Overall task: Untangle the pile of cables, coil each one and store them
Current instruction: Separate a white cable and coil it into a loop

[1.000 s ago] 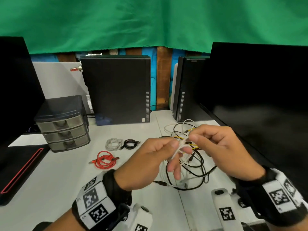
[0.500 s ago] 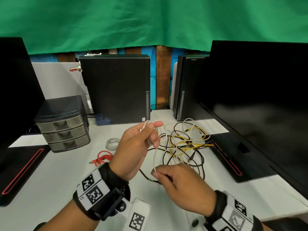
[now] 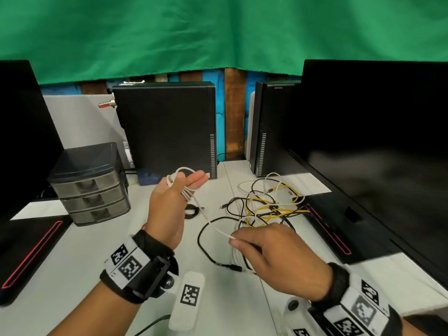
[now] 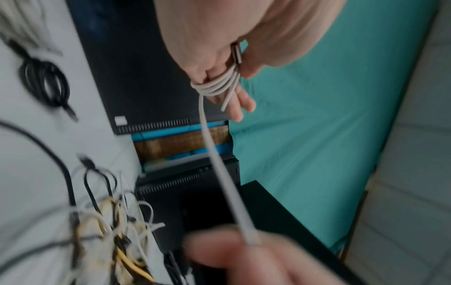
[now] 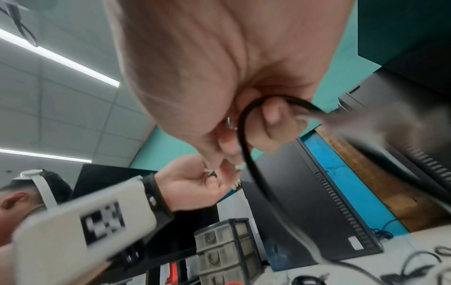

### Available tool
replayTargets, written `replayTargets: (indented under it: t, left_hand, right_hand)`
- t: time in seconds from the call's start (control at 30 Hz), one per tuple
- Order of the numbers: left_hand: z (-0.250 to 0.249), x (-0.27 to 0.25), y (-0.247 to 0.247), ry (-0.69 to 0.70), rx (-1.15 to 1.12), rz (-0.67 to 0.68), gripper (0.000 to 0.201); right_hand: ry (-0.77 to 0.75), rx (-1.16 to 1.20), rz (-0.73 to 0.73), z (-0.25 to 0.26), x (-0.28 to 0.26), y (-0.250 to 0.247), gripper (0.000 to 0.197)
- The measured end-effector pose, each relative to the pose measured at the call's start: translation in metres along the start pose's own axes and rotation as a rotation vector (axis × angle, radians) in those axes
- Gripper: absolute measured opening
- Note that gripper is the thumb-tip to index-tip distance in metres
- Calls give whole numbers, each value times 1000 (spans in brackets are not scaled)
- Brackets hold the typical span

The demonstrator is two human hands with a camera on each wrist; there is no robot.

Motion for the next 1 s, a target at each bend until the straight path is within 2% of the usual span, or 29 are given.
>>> replayTargets:
  t: [0.1,0.2,0.37,0.5,0.6,0.67,0.77,0.83,0.9,1.0]
  left_hand:
    - [-7,-4,2,305,634,-15,28]
    - [4,-24,29,549,999,167,24]
    - [20,-36,48,664,1145,377,32]
    - [27,-42,60,757,1301,466,33]
    - [45,-38,59,651,1437,532,36]
    - [56,-34,56,486,1346,619,42]
    - [55,-31,54,161,794,657,38]
    - [48,-29,55,-25,394,585,33]
    - [40,-25,55,-146,26,494,26]
    - [41,-16,46,-195,-165,374,21]
  right_hand:
    - [-30,81,-68,13,1,-21,36]
    - [-56,154,-179,12,2,-45,33]
    - [-18,181,-370,-31,5,-71,28]
    - [5,28,-432,-73,6,-61,23]
    - [-3,-81,-374,-90,6,-43,34]
    - [-5,-71,-389,-93,6,-41,36]
    - [16,-67,-431,-95,6,-36,38]
    - [37,-111,-377,-90,6,-21,33]
    - [40,-154,-286,-81,6,1,25]
    - [12,-180,-76,-51,6,39,19]
Point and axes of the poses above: each hand's wrist, its own x-axis towards the middle knuckle, its own y-axis out of the palm, z = x × y, the point moved 8 cm from there along x, towards the middle knuckle, and after that the axes turned 10 degrees about x, right-handed, at the moved point
